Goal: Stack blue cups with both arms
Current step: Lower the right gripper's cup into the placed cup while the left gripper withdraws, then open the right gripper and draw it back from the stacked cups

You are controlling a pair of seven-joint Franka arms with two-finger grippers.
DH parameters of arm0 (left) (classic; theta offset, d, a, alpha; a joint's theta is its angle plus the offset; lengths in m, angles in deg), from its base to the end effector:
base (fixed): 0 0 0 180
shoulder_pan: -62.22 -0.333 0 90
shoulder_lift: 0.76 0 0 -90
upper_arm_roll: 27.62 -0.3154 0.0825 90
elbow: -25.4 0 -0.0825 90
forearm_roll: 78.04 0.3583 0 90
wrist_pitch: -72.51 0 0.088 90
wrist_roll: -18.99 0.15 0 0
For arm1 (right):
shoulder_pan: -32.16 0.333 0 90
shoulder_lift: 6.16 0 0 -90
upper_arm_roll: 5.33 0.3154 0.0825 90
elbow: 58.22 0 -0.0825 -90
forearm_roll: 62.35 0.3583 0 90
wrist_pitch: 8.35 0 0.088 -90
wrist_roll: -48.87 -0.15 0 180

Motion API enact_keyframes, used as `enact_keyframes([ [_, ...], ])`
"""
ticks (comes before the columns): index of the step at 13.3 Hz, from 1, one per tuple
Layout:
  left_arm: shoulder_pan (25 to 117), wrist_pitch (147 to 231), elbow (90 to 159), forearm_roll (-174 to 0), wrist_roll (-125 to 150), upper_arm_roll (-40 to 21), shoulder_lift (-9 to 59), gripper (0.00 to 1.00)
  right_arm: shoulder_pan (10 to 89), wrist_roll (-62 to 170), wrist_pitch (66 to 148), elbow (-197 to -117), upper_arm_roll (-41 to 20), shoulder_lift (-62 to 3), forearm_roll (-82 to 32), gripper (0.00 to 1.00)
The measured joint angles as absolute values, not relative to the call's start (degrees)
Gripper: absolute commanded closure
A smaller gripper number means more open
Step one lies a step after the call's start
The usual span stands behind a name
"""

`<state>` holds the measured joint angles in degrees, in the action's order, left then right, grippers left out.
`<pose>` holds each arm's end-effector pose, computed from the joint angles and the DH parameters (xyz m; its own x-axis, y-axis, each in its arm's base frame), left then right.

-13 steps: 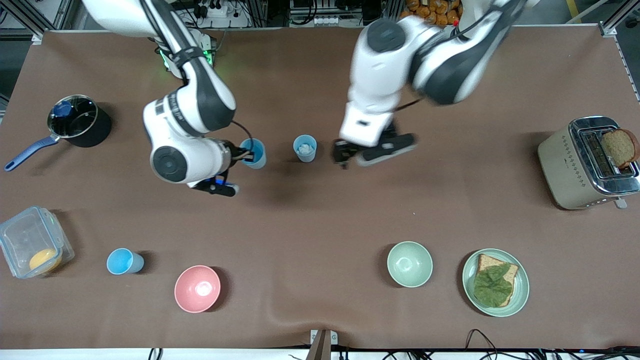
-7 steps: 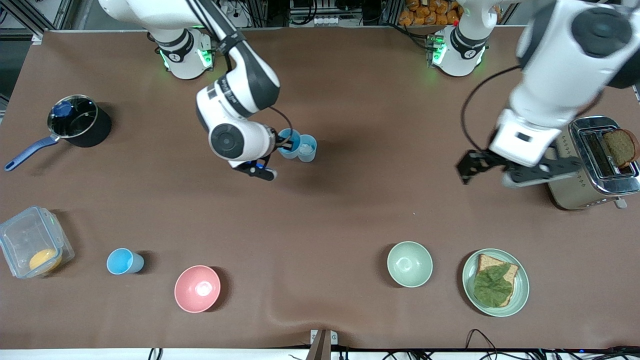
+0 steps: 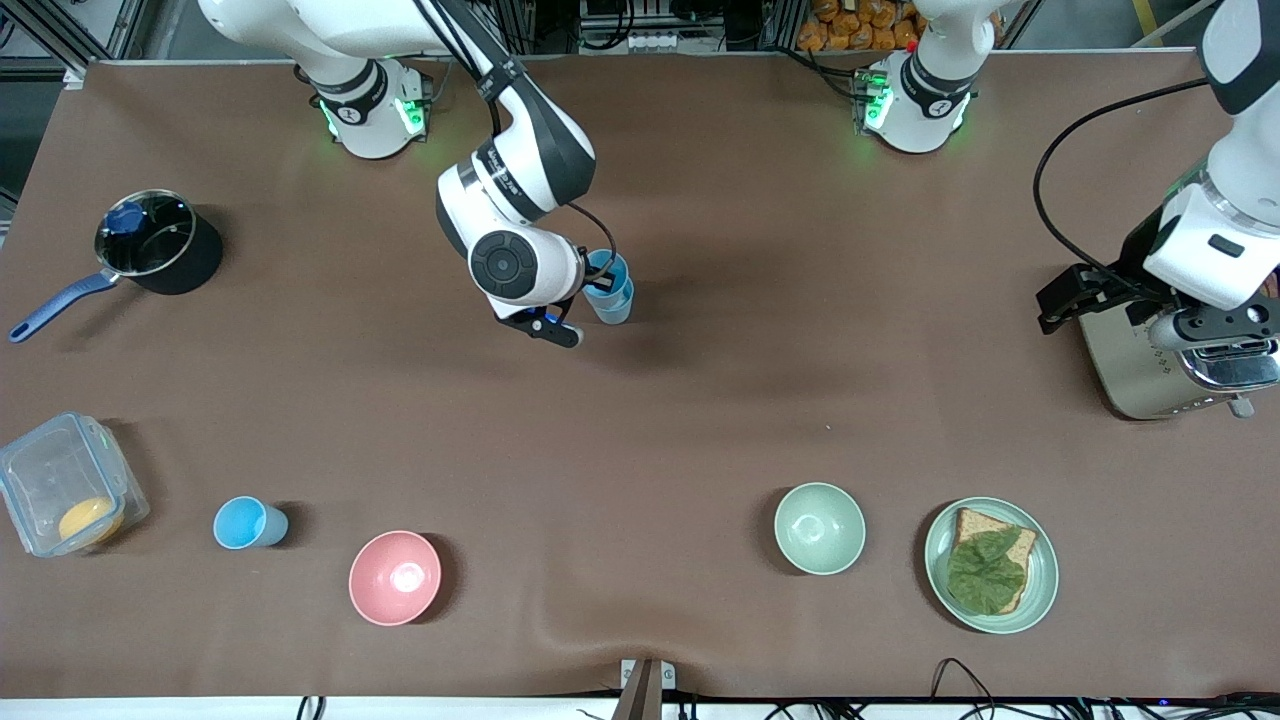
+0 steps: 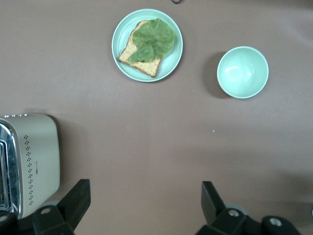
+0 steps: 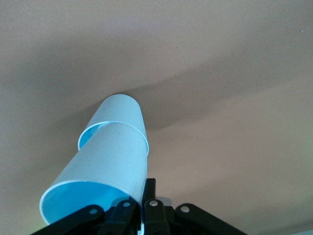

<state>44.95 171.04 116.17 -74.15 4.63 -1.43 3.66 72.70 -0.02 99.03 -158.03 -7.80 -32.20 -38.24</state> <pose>0.5616 -0.0707 0.5506 0.9934 0.0885 0.0724 0.0899 -0.9958 -0.0162 0.4365 0.4045 0.2746 0.8217 -0.3406 -0.4569 -0.3604 -0.9316 0.0462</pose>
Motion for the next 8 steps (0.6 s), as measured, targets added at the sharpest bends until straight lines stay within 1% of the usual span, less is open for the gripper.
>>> enact_keyframes([
  [3,45.05,167.57,114.94,-74.15,4.65,-1.08,2.72,0.0,72.94,-0.12,99.05,-158.42,-7.79,-32.36,-38.05,1.0],
  [4,45.64,166.88,114.66,-74.15,4.84,-1.83,1.77,0.0,73.22,-0.25,99.11,-158.44,-7.78,-32.43,-37.91,1.0],
  [5,48.51,166.0,114.75,-74.15,5.39,-5.19,0.6,0.0,73.54,-0.6,99.34,-158.46,-7.78,-32.47,-37.87,1.0],
  [7,58.15,164.55,115.56,-74.15,6.3,-16.75,-0.91,0.0,74.06,-1.26,100.24,-158.47,-7.77,-32.63,-37.85,1.0],
  [8,60.84,164.41,115.99,-74.15,7.02,-20.63,-1.03,0.0,74.16,-1.35,100.8,-158.48,-7.78,-32.73,-37.85,1.0],
])
